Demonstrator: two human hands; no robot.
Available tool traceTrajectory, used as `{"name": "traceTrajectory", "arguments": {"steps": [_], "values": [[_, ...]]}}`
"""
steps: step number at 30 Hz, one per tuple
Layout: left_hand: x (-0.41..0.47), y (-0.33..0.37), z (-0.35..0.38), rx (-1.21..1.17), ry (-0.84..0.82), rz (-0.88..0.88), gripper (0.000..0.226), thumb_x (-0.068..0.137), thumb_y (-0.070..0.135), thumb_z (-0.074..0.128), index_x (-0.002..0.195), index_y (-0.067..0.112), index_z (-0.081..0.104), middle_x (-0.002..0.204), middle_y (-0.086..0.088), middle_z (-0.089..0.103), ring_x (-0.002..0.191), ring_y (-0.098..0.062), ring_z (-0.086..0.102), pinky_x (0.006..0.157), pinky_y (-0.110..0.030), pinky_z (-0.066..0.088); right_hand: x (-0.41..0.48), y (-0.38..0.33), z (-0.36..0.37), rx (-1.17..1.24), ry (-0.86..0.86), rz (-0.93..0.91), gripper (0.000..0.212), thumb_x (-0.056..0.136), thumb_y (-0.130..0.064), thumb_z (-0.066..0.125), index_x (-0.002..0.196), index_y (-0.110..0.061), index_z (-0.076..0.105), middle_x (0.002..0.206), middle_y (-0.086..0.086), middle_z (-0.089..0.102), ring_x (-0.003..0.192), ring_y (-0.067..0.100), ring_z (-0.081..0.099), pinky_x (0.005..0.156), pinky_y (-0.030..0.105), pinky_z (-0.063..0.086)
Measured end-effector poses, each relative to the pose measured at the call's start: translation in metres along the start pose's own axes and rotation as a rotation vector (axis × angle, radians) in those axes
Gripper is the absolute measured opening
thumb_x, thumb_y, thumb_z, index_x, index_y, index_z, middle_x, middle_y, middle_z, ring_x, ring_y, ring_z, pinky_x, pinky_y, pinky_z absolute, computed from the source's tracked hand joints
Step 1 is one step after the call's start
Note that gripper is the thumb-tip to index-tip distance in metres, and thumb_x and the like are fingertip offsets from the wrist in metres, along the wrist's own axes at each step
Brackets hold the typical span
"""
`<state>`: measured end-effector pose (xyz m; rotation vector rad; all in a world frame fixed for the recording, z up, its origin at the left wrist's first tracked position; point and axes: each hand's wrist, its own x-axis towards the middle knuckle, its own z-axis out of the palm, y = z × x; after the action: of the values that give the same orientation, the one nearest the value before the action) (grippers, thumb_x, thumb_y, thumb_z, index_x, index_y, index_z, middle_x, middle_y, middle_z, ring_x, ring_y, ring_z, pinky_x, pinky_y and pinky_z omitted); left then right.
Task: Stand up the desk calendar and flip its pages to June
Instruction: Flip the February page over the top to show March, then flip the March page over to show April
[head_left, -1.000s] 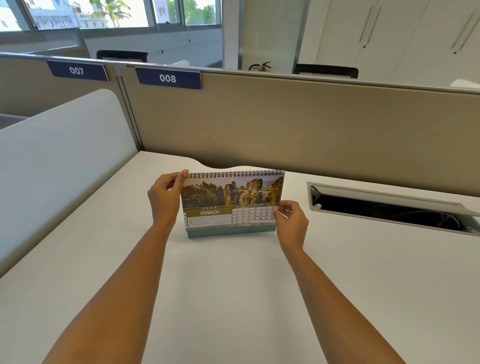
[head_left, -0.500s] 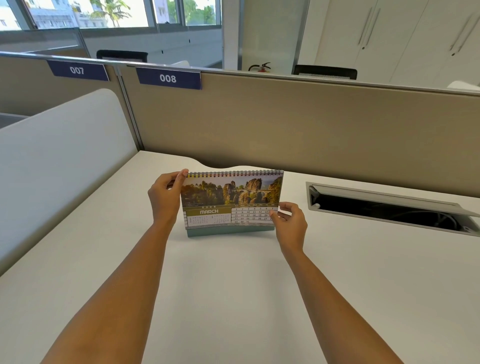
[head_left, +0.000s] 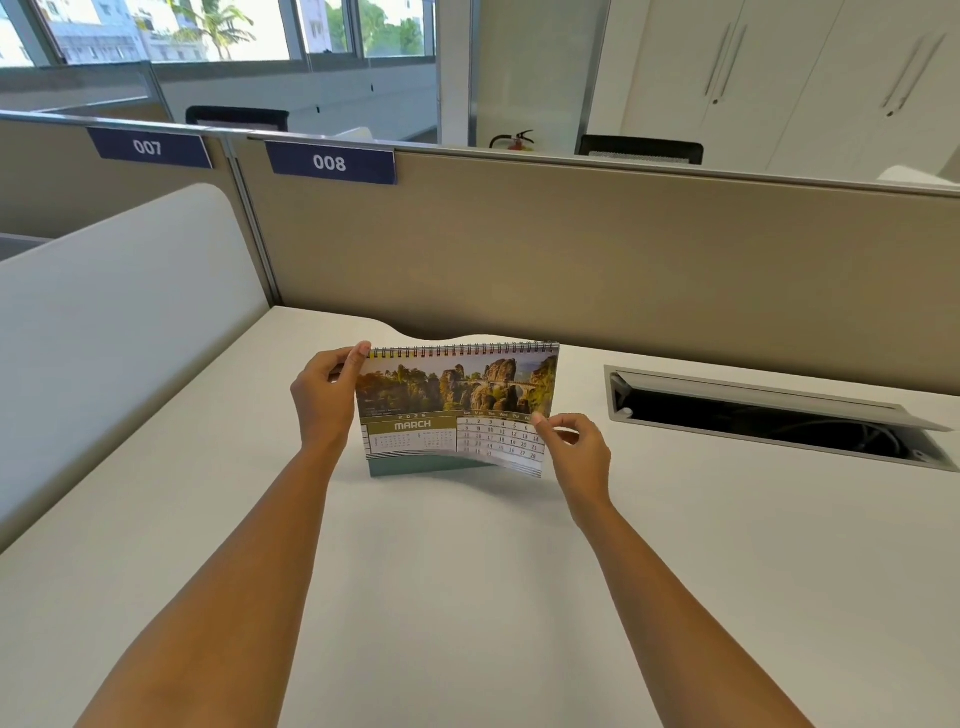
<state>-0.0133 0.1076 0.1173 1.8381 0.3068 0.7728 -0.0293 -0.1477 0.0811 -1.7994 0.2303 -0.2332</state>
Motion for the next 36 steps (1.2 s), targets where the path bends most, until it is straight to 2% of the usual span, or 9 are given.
{"name": "traceTrajectory", "arguments": {"steps": [6, 8, 11, 16, 19, 21, 26, 31, 36], "values": [[0.001, 0.001, -0.006, -0.069, -0.066, -0.043, 0.035, 0.089, 0.039, 0.053, 0.105, 0.011, 0.066, 0.103, -0.010, 0.067, 0.089, -0.017, 0.060, 0.066, -0.020, 0.049, -0.002, -0.021, -0.030, 0.209, -0.479, 0.110, 0.059, 0.091, -0.060, 0.020, 0.101, -0.028, 0.069, 0.097, -0.001, 0.075, 0.094, 0.017, 0.070, 0.074, 0.024, 0.054], [0.000, 0.001, -0.008, -0.142, -0.091, -0.094, 0.035, 0.091, 0.043, 0.047, 0.098, 0.017, 0.069, 0.096, -0.005, 0.069, 0.082, -0.015, 0.064, 0.063, -0.020, 0.050, 0.001, -0.032, -0.038, 0.369, -0.546, 0.152, 0.072, 0.092, -0.059, 0.009, 0.096, -0.025, 0.073, 0.099, 0.005, 0.075, 0.096, 0.017, 0.069, 0.079, 0.029, 0.054], [0.000, 0.002, -0.011, -0.248, -0.109, -0.174, 0.037, 0.096, 0.040, 0.038, 0.093, 0.022, 0.070, 0.092, -0.001, 0.069, 0.078, -0.011, 0.066, 0.057, -0.012, 0.050, 0.005, -0.049, -0.041, 0.540, -0.564, 0.045, 0.066, 0.097, -0.048, 0.010, 0.102, -0.021, 0.070, 0.114, 0.011, 0.068, 0.106, 0.018, 0.064, 0.094, 0.038, 0.048], [-0.002, 0.007, -0.009, -0.288, -0.090, -0.185, 0.028, 0.097, 0.030, 0.037, 0.089, 0.025, 0.064, 0.099, 0.001, 0.065, 0.092, -0.019, 0.059, 0.078, -0.026, 0.046, 0.006, -0.076, -0.025, -0.033, -0.360, -0.453, 0.037, 0.098, -0.038, 0.031, 0.127, -0.030, 0.051, 0.140, -0.003, 0.049, 0.128, 0.007, 0.042, 0.098, 0.008, 0.035], [-0.001, 0.003, -0.008, -0.245, -0.095, -0.150, 0.027, 0.096, 0.030, 0.040, 0.098, 0.017, 0.063, 0.107, -0.006, 0.066, 0.092, -0.022, 0.059, 0.079, -0.028, 0.046, 0.019, -0.078, -0.015, -0.505, -0.247, -0.695, 0.040, 0.095, -0.032, 0.043, 0.135, -0.026, 0.042, 0.147, -0.005, 0.039, 0.140, 0.012, 0.025, 0.112, 0.030, 0.023], [0.000, 0.001, -0.007, -0.220, -0.091, -0.141, 0.029, 0.096, 0.032, 0.041, 0.101, 0.014, 0.064, 0.108, -0.007, 0.066, 0.092, -0.022, 0.059, 0.078, -0.029, 0.046, 0.028, -0.078, -0.011, -0.689, -0.208, -0.776, 0.043, 0.095, -0.031, 0.044, 0.138, -0.024, 0.038, 0.150, -0.004, 0.035, 0.142, 0.015, 0.021, 0.115, 0.032, 0.016], [-0.001, 0.000, -0.005, -0.169, -0.080, -0.073, 0.030, 0.096, 0.034, 0.041, 0.111, 0.015, 0.059, 0.115, -0.008, 0.064, 0.096, -0.024, 0.060, 0.083, -0.035, 0.052, 0.050, -0.075, -0.007, -0.903, -0.208, -0.827, 0.046, 0.094, -0.035, 0.045, 0.138, -0.022, 0.037, 0.148, -0.001, 0.038, 0.140, 0.019, 0.027, 0.116, 0.037, 0.015], [-0.002, 0.001, -0.003, -0.236, -0.054, -0.025, 0.029, 0.095, 0.038, 0.041, 0.117, 0.022, 0.051, 0.115, 0.002, 0.061, 0.095, -0.016, 0.062, 0.065, -0.012, 0.054, 0.057, -0.072, -0.004, -0.997, -0.195, -0.878, 0.037, 0.095, -0.029, 0.043, 0.131, -0.021, 0.045, 0.133, 0.002, 0.054, 0.127, 0.021, 0.044, 0.112, 0.037, 0.023], [-0.002, 0.003, -0.004, -0.196, -0.056, 0.034, 0.041, 0.086, 0.048, 0.046, 0.122, 0.027, 0.047, 0.103, -0.001, 0.065, 0.096, -0.016, 0.063, 0.070, -0.022, 0.056, 0.059, -0.069, -0.001, -0.980, -0.161, -0.894, 0.032, 0.097, -0.027, 0.038, 0.126, -0.019, 0.050, 0.125, 0.004, 0.059, 0.117, 0.023, 0.050, 0.105, 0.035, 0.030]]}}
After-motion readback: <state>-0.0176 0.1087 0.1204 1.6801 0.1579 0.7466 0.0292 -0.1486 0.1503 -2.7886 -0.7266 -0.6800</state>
